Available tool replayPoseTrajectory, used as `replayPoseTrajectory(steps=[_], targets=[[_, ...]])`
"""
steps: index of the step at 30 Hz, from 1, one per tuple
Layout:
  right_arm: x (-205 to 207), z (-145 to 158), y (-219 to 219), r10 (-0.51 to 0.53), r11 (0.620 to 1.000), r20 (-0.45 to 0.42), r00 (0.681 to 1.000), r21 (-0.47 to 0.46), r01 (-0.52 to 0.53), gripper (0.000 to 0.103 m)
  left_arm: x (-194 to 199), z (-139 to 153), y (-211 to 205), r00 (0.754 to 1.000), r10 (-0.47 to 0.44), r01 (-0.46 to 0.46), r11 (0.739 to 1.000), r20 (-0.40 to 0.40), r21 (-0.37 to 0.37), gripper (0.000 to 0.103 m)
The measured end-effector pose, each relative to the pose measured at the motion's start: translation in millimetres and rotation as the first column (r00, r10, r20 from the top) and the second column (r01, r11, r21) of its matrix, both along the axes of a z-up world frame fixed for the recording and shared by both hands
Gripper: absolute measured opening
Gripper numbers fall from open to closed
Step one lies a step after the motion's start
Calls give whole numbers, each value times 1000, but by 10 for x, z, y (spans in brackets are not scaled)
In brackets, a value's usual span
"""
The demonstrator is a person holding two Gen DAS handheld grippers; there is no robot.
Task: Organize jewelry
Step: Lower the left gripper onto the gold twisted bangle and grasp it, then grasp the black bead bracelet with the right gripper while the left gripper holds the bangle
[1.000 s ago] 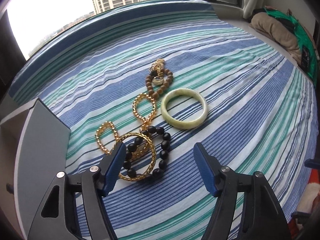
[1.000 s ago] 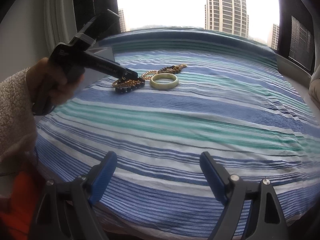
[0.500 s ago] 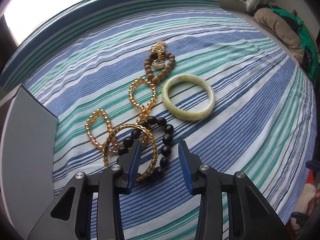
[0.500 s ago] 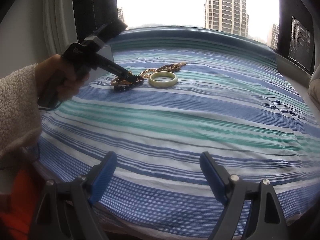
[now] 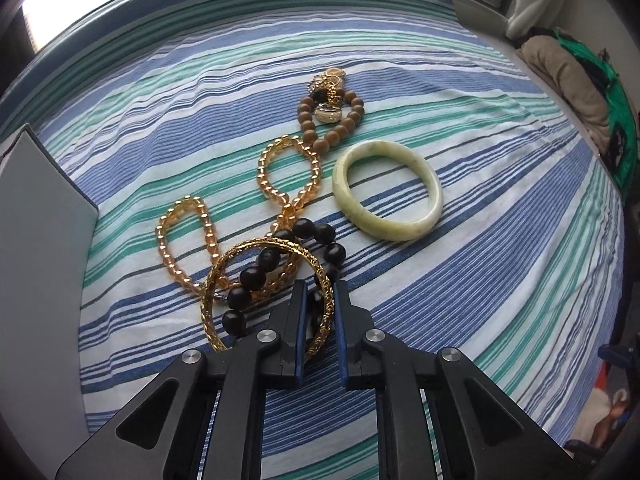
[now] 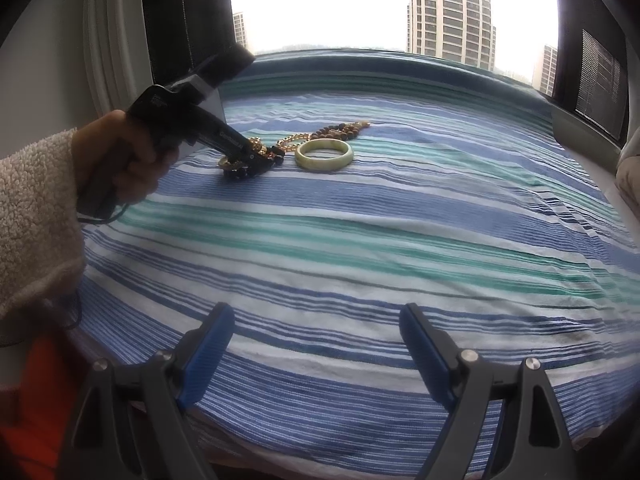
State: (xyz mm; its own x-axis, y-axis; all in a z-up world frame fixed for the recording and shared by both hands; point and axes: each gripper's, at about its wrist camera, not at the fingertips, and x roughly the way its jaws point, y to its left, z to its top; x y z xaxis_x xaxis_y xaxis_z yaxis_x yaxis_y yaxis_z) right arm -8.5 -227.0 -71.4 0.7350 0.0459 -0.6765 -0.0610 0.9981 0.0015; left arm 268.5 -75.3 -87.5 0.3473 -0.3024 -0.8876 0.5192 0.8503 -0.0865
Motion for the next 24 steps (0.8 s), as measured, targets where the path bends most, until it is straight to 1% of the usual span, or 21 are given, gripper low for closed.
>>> replayPoseTrajectory(steps=[4,7,10,14,19,22,24], targets=[[-2,4,18,3,1000,3,1000,-4,-3,86,-123,169,220,997,58,-57,998,56,-21,11],[5,-9,9,5,1000,-2,1000,0,-5,86,-269,285,390,990,93,-93,996,104,-3,11],[24,-33,18,8,1000,-13,1000,6,-8,86,-472,326,536,988,109,-110,994,111,-2,11],[18,-34,50,16,1000,-11,1000,-4,-16,86,-875,245,530,993,66,-68,997,99,21,11],[53,-58,58,10,1000,-24,1000,5,-10,86,-1358,48,305,998,-31,29,999,58,37,11],[43,-52,70,7,1000,-26,1000,2,-7,86,-1493,-31,194,996,-73,70,996,56,46,12],[30,-31,75,6,1000,-19,1000,-5,-7,86,-1486,-27,189,996,-68,66,997,58,36,12]])
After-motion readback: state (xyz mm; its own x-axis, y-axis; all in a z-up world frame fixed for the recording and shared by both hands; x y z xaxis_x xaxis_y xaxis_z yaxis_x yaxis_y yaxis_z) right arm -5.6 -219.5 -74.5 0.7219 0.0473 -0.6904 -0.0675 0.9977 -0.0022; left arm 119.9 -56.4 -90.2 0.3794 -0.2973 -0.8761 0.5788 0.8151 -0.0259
